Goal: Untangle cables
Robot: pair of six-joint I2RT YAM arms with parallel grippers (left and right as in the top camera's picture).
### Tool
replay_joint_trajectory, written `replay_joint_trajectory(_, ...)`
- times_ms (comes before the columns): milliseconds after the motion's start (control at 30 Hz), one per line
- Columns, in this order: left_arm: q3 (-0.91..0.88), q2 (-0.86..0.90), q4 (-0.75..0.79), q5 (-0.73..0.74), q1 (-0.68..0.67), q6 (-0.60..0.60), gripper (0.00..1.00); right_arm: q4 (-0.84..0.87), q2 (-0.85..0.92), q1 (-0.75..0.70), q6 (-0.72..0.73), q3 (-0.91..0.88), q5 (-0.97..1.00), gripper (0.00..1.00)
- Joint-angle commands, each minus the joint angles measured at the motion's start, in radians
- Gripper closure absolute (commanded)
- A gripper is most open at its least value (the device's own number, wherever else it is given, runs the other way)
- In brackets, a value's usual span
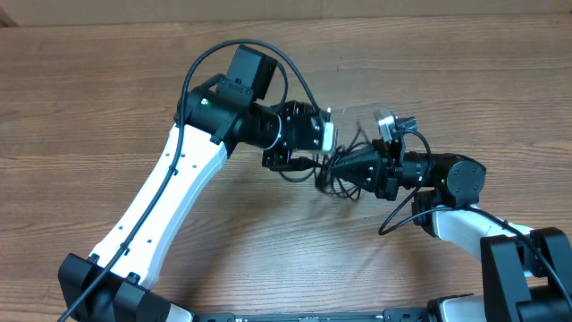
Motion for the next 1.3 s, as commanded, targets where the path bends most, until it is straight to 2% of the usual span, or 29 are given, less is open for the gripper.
replay_joint_trajectory(0,0.009,0.004,-0.037,0.076,-0.002,0.114,0.44,0.013,-0.013,0.008,-0.001,0.010,-0.004,0.88)
replay_joint_trajectory(200,0.008,0.004,-0.048,0.072,-0.002,0.115,0.44,0.013,-0.013,0.008,-0.001,0.010,-0.004,0.88)
replay_joint_trajectory(433,0.008,0.004,-0.048,0.061,0.000,0.110,0.51,0.009,-0.013,0.008,-0.001,0.010,0.004,0.90)
replay_joint_trajectory(567,0.008,0.004,-0.048,0.044,-0.001,0.090,0.55,0.009,-0.013,0.008,0.001,0.010,0.025,0.95)
replay_joint_trajectory(1033,0.008,0.004,-0.048,0.045,-0.001,0.061,0.59,0.010,-0.013,0.008,0.135,0.010,0.211,0.96)
replay_joint_trajectory(1267,0.008,0.004,-0.048,-0.010,0.001,0.007,0.66,0.010,-0.013,0.008,0.165,0.010,0.313,0.96)
